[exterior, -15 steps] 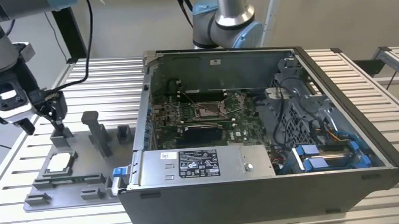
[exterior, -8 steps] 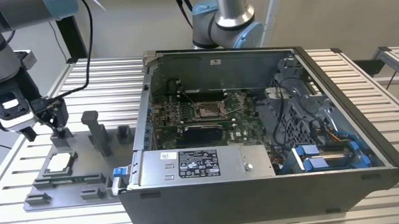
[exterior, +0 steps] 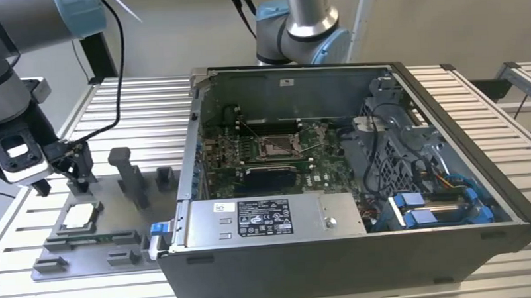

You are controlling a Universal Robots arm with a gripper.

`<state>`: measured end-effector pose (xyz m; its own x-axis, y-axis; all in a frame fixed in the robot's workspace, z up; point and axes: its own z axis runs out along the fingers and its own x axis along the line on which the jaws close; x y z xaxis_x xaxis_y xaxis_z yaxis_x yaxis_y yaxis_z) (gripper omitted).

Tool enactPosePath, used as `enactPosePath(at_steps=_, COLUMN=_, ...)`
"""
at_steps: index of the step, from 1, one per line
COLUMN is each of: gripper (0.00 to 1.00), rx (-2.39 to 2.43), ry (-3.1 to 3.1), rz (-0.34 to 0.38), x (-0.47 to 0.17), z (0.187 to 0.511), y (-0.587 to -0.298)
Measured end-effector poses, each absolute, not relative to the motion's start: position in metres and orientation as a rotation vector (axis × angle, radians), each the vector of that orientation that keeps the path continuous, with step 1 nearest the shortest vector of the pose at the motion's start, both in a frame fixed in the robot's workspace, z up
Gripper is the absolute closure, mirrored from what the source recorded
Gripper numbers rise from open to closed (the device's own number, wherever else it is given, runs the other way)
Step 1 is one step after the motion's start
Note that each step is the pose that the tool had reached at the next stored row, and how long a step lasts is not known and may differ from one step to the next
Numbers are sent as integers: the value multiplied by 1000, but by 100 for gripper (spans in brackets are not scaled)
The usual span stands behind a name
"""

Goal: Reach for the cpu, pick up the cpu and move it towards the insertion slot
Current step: 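Pick up the cpu and move it towards the insertion slot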

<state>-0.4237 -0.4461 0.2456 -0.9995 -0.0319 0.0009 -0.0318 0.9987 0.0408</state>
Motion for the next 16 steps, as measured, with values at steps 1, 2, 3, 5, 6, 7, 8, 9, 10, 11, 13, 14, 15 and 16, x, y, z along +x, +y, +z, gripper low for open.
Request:
enactPosePath(at_steps=1, gripper=0, rx=50, ry=-3139, rz=-64, x=-424, z=244, y=-447)
enactPosePath(at_steps=2, gripper=0, rx=50, ry=-3139, rz=-64, x=-424, z=242, y=-448)
enactPosePath(at_steps=3, gripper=0, rx=50, ry=-3139, rz=-64, x=-424, z=240, y=-449)
enactPosePath(at_steps=5, gripper=0, rx=50, ry=-3139, rz=-64, x=-424, z=237, y=-450)
enactPosePath(at_steps=6, gripper=0, rx=50, ry=-3139, rz=-64, x=-424, z=235, y=-450)
enactPosePath(at_steps=7, gripper=0, rx=50, ry=-3139, rz=-64, x=-424, z=233, y=-450)
enactPosePath(at_steps=8, gripper=0, rx=50, ry=-3139, rz=-64, x=-424, z=231, y=-451)
enactPosePath(at_steps=9, gripper=0, rx=50, ry=-3139, rz=-64, x=-424, z=229, y=-451)
enactPosePath(at_steps=10, gripper=0, rx=50, ry=-3139, rz=-64, x=-424, z=228, y=-451)
enactPosePath(at_steps=11, gripper=0, rx=50, ry=-3139, rz=-64, x=-424, z=226, y=-451)
enactPosePath(at_steps=13, gripper=0, rx=50, ry=-3139, rz=-64, x=-424, z=222, y=-451)
enactPosePath(at_steps=14, gripper=0, rx=50, ry=-3139, rz=-64, x=-424, z=221, y=-451)
enactPosePath(at_steps=15, gripper=0, rx=50, ry=-3139, rz=-64, x=-424, z=219, y=-451)
enactPosePath(at_steps=16, gripper=0, rx=50, ry=-3139, rz=-64, x=-424, z=217, y=-451)
